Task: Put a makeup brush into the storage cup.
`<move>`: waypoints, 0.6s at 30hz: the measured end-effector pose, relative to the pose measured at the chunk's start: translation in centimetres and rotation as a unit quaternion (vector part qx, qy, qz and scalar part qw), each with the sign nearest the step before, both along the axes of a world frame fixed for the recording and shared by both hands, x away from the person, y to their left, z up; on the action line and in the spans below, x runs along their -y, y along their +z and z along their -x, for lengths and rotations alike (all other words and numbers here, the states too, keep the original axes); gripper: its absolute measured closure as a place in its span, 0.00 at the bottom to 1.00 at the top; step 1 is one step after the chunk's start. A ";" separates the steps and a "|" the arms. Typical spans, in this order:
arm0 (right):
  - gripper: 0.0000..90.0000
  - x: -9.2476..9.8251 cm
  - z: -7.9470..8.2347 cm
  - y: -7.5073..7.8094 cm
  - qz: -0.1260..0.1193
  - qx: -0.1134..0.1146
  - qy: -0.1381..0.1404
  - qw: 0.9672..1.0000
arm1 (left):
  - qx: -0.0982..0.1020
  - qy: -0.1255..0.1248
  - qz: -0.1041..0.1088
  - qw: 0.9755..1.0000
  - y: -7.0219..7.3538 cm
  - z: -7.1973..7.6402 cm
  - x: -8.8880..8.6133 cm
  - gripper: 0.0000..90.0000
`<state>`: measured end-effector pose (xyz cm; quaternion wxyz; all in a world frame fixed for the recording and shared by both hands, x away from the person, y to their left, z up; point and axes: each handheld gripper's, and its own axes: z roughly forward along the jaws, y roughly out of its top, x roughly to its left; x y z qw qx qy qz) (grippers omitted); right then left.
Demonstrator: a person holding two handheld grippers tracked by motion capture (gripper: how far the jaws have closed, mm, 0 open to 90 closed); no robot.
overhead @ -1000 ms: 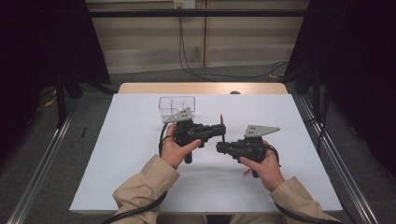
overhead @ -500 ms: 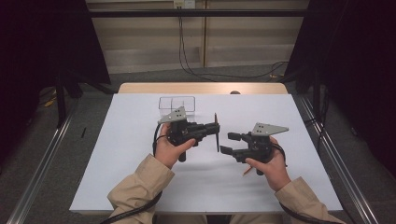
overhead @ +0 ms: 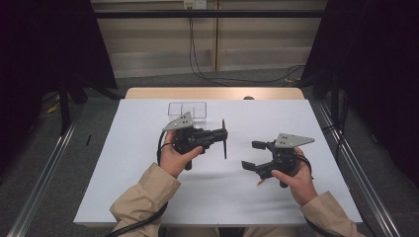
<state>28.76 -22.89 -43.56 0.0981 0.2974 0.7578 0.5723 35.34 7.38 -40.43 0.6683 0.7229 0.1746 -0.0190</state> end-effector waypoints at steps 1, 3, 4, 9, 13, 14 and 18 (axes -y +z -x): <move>0.09 0.2 0.1 0.0 0.002 0.000 -0.003 1.000 | 0.001 0.001 -0.002 1.000 0.0 0.0 -0.1 0.93; 0.08 0.6 0.1 0.0 0.004 0.005 -0.005 1.000 | 0.003 0.002 -0.003 1.000 0.0 0.0 -0.2 0.93; 0.07 0.8 0.2 0.0 0.003 0.006 -0.003 1.000 | 0.003 0.003 -0.003 1.000 0.0 -0.1 -0.2 0.93; 0.05 1.5 0.4 0.1 0.007 0.011 -0.001 1.000 | 0.003 0.005 -0.006 1.000 0.0 -0.1 -0.4 0.93; 0.04 1.9 0.7 0.1 0.008 0.017 -0.002 1.000 | 0.004 0.007 -0.007 1.000 0.0 -0.1 -0.5 0.93; 0.04 2.0 0.7 0.0 0.007 0.015 -0.003 1.000 | 0.004 0.006 -0.007 1.000 0.0 -0.1 -0.5 0.93; 0.04 2.6 0.8 -0.1 0.009 0.014 -0.007 1.000 | 0.006 0.010 -0.006 1.000 0.1 -0.2 -0.7 0.93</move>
